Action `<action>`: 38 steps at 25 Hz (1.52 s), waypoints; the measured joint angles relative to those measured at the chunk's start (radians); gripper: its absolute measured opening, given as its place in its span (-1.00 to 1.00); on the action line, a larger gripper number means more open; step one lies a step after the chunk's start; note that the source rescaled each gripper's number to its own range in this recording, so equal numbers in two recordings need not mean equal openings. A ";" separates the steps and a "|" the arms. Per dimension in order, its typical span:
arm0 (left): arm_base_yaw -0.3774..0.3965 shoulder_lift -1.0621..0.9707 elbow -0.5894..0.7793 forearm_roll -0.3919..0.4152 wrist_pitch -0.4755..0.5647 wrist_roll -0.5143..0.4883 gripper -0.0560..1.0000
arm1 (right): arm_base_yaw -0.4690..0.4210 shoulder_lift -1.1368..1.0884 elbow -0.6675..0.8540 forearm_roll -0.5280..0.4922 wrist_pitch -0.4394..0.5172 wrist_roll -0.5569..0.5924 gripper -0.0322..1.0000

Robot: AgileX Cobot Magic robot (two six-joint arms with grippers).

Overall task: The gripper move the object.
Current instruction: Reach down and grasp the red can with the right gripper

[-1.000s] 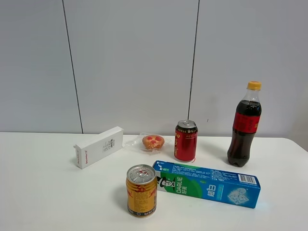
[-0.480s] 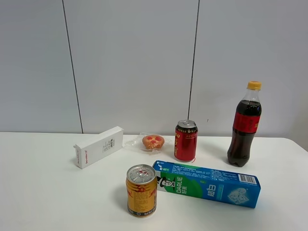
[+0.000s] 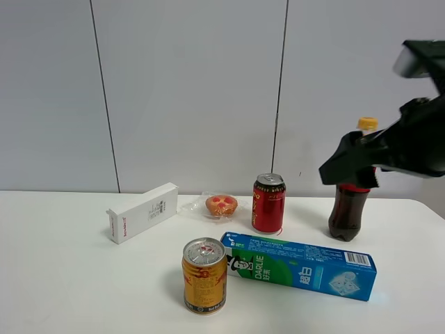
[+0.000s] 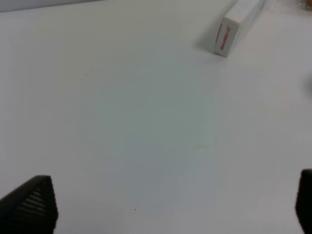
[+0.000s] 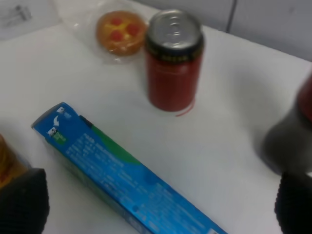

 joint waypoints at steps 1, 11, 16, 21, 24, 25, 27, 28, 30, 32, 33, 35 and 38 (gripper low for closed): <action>0.000 0.000 0.000 0.000 0.000 0.000 1.00 | 0.009 0.034 0.000 -0.007 -0.028 0.004 0.99; 0.000 0.000 0.000 0.000 0.000 0.000 1.00 | 0.016 0.179 0.010 -0.013 -0.205 0.022 0.75; 0.000 0.000 0.000 0.000 0.000 0.000 1.00 | 0.016 0.246 0.034 -0.034 -0.284 0.022 0.75; 0.000 0.000 0.000 0.000 0.000 0.000 1.00 | 0.016 0.323 0.037 -0.039 -0.332 0.009 0.75; 0.000 0.000 0.000 0.000 0.000 0.000 1.00 | 0.015 0.345 0.037 -0.039 -0.378 -0.015 0.75; 0.000 0.000 0.000 0.000 0.000 0.000 1.00 | 0.014 0.347 0.037 -0.035 -0.399 -0.029 0.75; 0.000 -0.001 0.000 0.000 0.000 0.000 1.00 | 0.008 0.350 0.037 -0.009 -0.441 -0.055 0.75; 0.000 -0.001 0.000 0.000 0.000 0.000 1.00 | 0.007 0.350 0.037 0.000 -0.461 -0.074 0.75; 0.000 -0.001 0.000 0.000 0.000 0.000 1.00 | 0.007 0.350 0.037 0.023 -0.499 -0.109 0.75; 0.000 -0.001 0.000 0.000 0.000 0.000 1.00 | 0.007 0.352 0.037 0.042 -0.539 -0.141 0.75; 0.000 -0.001 0.000 0.000 0.000 0.000 1.00 | 0.007 0.358 0.037 0.054 -0.558 -0.154 0.75; 0.000 -0.001 0.000 0.001 0.000 0.000 1.00 | 0.007 0.375 0.037 0.067 -0.591 -0.175 0.75; 0.000 -0.001 0.000 0.000 0.000 0.000 1.00 | 0.007 0.431 0.037 0.068 -0.632 -0.186 0.75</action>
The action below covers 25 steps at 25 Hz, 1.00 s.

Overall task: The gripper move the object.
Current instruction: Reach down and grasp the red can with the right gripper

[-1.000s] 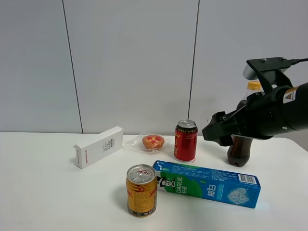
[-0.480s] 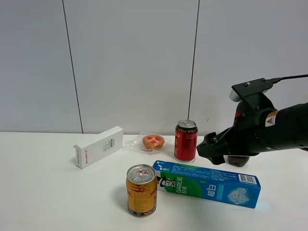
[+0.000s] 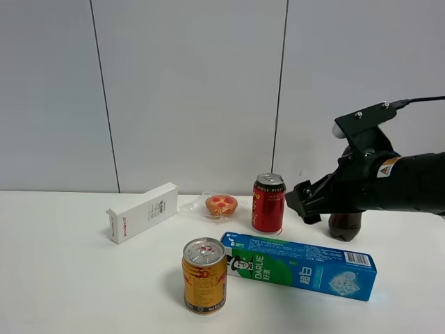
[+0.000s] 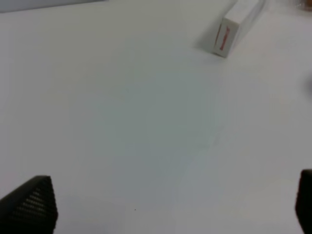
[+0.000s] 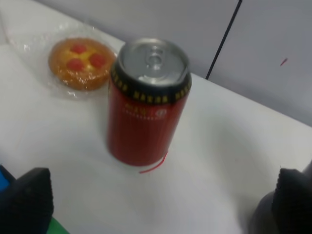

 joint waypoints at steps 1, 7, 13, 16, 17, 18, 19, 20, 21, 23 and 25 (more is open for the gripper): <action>0.000 0.000 0.000 0.000 0.000 0.000 1.00 | 0.000 0.024 0.000 0.000 -0.023 -0.002 0.75; 0.000 0.000 0.000 0.000 0.000 0.000 1.00 | 0.000 0.140 -0.001 -0.001 -0.216 -0.014 0.75; 0.000 0.000 0.000 0.000 0.000 0.000 1.00 | 0.000 0.201 -0.001 0.024 -0.339 -0.013 0.75; 0.000 0.000 0.000 0.000 0.000 0.000 1.00 | 0.000 0.239 -0.002 0.025 -0.400 -0.001 0.75; 0.000 0.000 0.000 0.000 0.000 0.000 1.00 | 0.000 0.252 -0.002 0.025 -0.417 0.008 0.75; 0.000 0.000 0.000 0.000 0.000 0.000 1.00 | 0.000 0.262 -0.002 0.025 -0.427 0.019 0.75; 0.000 0.000 0.000 0.000 0.000 0.000 1.00 | 0.000 0.271 -0.002 0.025 -0.439 0.030 0.75; 0.000 0.000 0.000 0.000 0.000 0.000 1.00 | 0.000 0.279 -0.002 0.025 -0.452 0.036 0.75; 0.000 0.000 0.000 0.000 0.000 0.000 1.00 | 0.000 0.281 -0.002 0.025 -0.468 0.048 0.75; 0.000 0.000 0.000 0.000 0.000 0.000 1.00 | 0.000 0.282 -0.002 0.025 -0.485 0.060 0.75; 0.000 0.000 0.000 0.000 0.000 0.000 1.00 | 0.000 0.282 -0.002 0.025 -0.494 0.069 0.75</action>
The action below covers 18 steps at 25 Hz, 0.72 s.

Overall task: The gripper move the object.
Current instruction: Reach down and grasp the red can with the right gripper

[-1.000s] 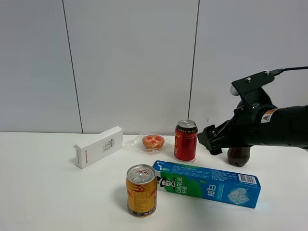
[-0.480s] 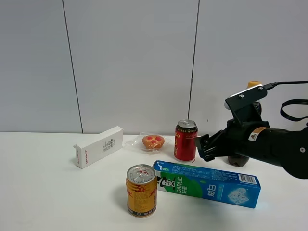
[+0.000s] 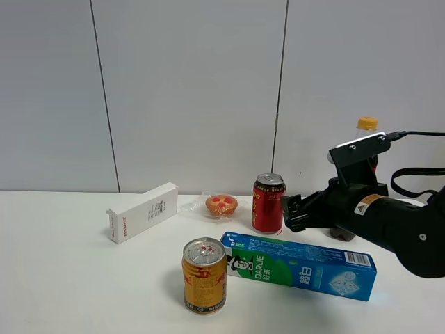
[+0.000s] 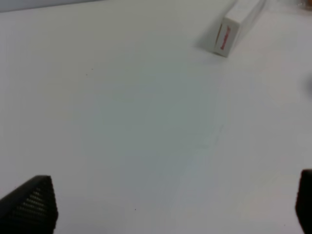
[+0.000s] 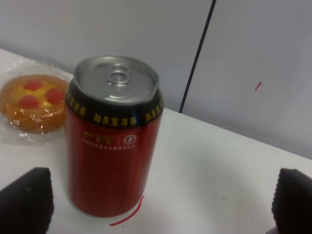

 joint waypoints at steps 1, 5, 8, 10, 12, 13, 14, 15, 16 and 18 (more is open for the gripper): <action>0.000 0.000 0.000 0.000 0.000 0.000 1.00 | 0.000 0.000 0.000 0.000 0.000 0.001 0.75; 0.000 0.000 0.000 0.000 0.000 0.000 1.00 | 0.000 0.000 0.000 0.000 -0.001 0.005 0.75; 0.000 0.000 0.000 0.000 0.000 0.000 1.00 | 0.000 0.000 0.000 0.000 -0.001 0.005 0.75; 0.000 0.000 0.000 0.000 0.000 0.000 1.00 | 0.000 0.003 0.000 -0.005 -0.002 0.005 0.75; 0.000 0.000 0.000 0.000 0.000 0.000 1.00 | 0.000 0.015 0.000 -0.020 -0.007 0.005 0.75; 0.000 0.000 0.000 0.000 0.000 0.000 1.00 | 0.000 0.026 -0.002 -0.028 -0.006 0.007 0.75; 0.000 0.000 0.000 0.000 0.000 0.000 1.00 | 0.000 0.038 -0.008 -0.033 -0.003 0.008 0.75; 0.000 0.000 0.000 0.000 0.000 0.000 1.00 | 0.000 0.047 -0.021 -0.034 0.003 0.008 0.75; 0.000 0.000 0.000 0.000 0.000 0.000 1.00 | 0.000 0.058 -0.034 -0.034 0.007 0.008 0.75; 0.000 0.000 0.000 0.000 0.000 0.000 1.00 | 0.000 0.072 -0.073 -0.034 0.022 0.008 0.75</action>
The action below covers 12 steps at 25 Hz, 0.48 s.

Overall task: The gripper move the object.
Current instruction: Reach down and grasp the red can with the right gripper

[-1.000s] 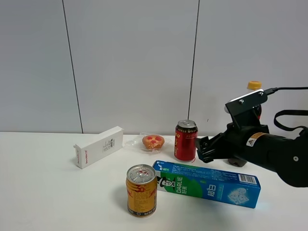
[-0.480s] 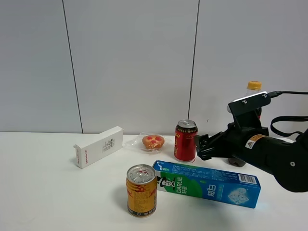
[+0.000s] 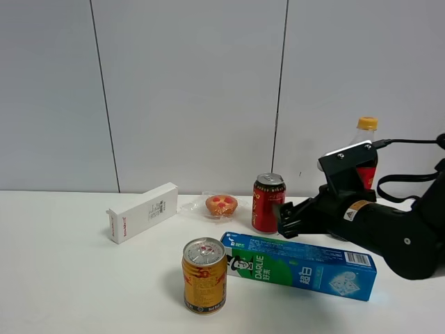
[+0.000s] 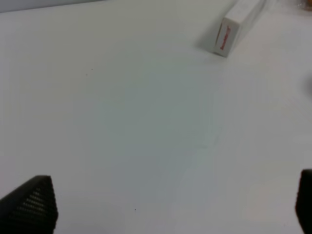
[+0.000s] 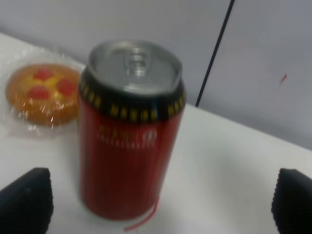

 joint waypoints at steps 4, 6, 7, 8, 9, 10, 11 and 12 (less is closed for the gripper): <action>0.000 0.000 0.000 0.000 0.000 0.000 1.00 | 0.000 0.036 -0.078 -0.005 0.034 0.001 0.75; 0.000 0.000 0.000 0.000 0.000 0.000 1.00 | 0.000 0.059 -0.105 -0.014 0.045 0.002 0.74; 0.000 0.000 0.000 0.000 0.000 0.000 1.00 | 0.000 0.068 -0.118 -0.019 0.051 0.003 0.75; 0.000 0.000 0.000 0.000 0.000 0.000 1.00 | 0.000 0.077 -0.129 -0.020 0.058 0.003 0.75; 0.000 0.000 0.000 0.000 0.000 0.000 1.00 | 0.000 0.084 -0.140 -0.020 0.059 0.004 0.75; 0.000 0.000 0.000 0.000 0.000 0.000 1.00 | 0.000 0.091 -0.151 -0.020 0.063 0.004 0.75; 0.000 0.000 0.000 0.000 0.000 0.000 1.00 | 0.000 0.097 -0.162 -0.020 0.069 0.004 0.75; 0.000 0.000 0.000 0.000 0.000 0.000 1.00 | 0.000 0.104 -0.172 -0.020 0.074 0.004 0.75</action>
